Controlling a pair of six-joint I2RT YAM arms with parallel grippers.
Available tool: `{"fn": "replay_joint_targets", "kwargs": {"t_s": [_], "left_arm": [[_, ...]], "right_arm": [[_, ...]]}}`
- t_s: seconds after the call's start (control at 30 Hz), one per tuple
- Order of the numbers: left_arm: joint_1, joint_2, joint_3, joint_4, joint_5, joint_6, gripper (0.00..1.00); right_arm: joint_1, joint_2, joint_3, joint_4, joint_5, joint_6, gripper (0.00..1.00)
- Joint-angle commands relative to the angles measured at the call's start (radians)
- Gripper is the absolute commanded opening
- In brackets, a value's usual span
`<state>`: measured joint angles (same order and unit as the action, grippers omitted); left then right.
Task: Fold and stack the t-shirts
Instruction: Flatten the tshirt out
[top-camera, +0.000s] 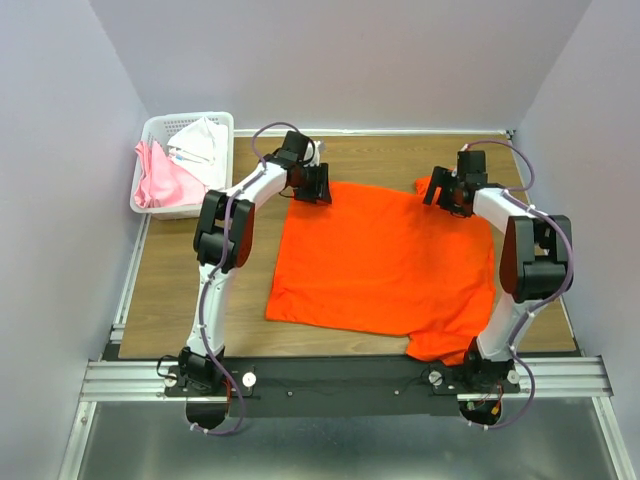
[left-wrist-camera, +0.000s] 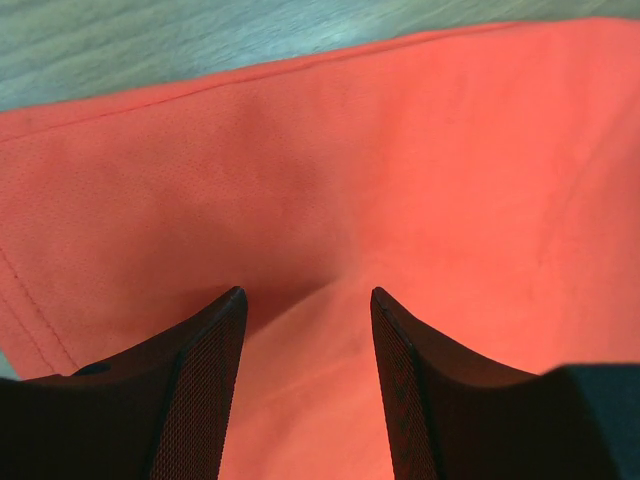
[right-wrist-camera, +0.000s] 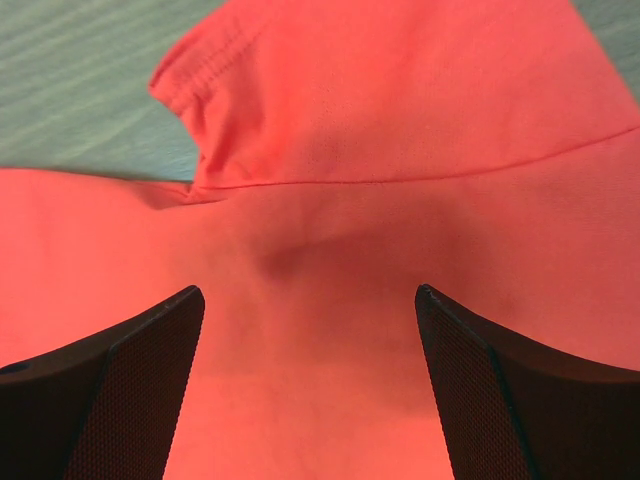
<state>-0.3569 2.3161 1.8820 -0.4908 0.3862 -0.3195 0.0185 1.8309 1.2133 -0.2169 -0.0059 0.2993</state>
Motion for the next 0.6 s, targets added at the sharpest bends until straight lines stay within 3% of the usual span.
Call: {"fn": "replay_joint_targets", "kwargs": {"t_s": [0.0, 0.37, 0.57], "left_arm": [[-0.004, 0.060, 0.055, -0.083, -0.055, 0.043, 0.60], [0.029, 0.091, 0.060, -0.060, -0.087, 0.023, 0.61], [0.049, 0.157, 0.181, -0.106, -0.069, 0.020, 0.61]], "right_arm": [[0.001, 0.069, 0.002, 0.030, -0.029, 0.011, 0.92], [0.000, 0.226, 0.110, 0.031, -0.062, -0.019, 0.91], [0.000, 0.313, 0.224, 0.030, -0.088, -0.025, 0.91]]}}
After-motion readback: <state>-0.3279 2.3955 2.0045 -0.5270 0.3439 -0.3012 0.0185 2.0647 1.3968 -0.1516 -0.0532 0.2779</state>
